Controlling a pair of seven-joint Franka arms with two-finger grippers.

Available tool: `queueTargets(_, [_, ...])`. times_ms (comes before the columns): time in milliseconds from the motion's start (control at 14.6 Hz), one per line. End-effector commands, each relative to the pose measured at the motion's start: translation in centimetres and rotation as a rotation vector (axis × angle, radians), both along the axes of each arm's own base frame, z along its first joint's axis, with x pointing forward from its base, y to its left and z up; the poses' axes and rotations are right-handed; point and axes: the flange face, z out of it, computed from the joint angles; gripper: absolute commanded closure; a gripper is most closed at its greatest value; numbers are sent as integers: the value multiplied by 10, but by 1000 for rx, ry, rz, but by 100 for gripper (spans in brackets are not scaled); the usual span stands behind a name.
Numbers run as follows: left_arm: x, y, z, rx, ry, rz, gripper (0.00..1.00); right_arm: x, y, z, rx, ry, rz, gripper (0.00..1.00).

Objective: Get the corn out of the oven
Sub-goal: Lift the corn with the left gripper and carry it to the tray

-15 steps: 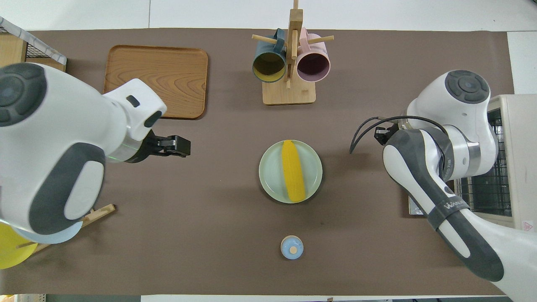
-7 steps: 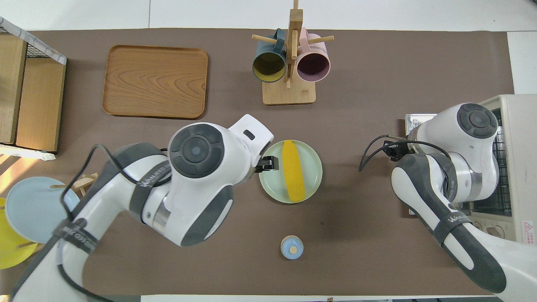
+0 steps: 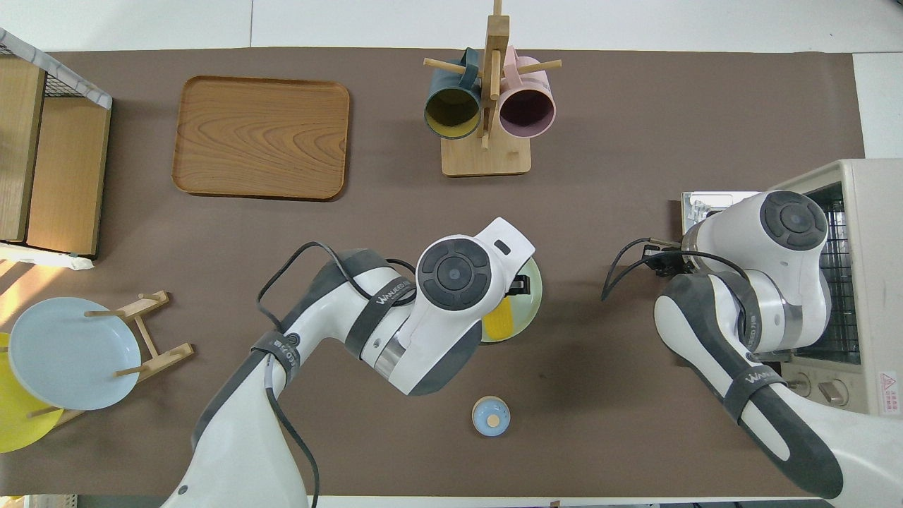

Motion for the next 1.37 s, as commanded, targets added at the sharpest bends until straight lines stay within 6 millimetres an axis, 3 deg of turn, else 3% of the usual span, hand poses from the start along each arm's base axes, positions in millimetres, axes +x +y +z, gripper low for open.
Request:
queueTargets(0, [3, -1, -6, 13, -36, -47, 0, -7, -24, 5, -44, 8, 23, 100])
queueTargets(205, [0, 1, -12, 19, -34, -58, 0, -6, -26, 9, -74, 31, 47, 100])
queueTargets(411, [-3, 1, -15, 20, -34, -60, 3, 6, -31, 34, -154, 73, 92, 100])
queueTargets(479, [-5, 2, -18, 22, -31, -60, 11, 12, -39, 56, -161, 87, 137, 100])
queueTargets(684, [-11, -1, -20, 23, -30, -62, 33, 19, -63, 89, -163, 102, 181, 100])
queueTargets(753, [-11, 0, -21, 24, -29, -63, 47, 20, -70, 103, -165, 103, 193, 100])
queueTargets(890, [-11, 0, -19, 26, -25, -59, 92, 20, -90, 128, -164, 100, 211, 100])
queueTargets(958, [-7, 2, -17, 27, -22, -50, 100, 18, -100, 142, -163, 90, 225, 100])
queueTargets(1163, [5, 12, 7, 27, -18, -12, 100, 6, -129, 162, -148, 92, 248, 100])
queueTargets(1300, [28, 46, 42, 32, -15, 31, 100, 2, -137, 167, -147, 91, 257, 100])
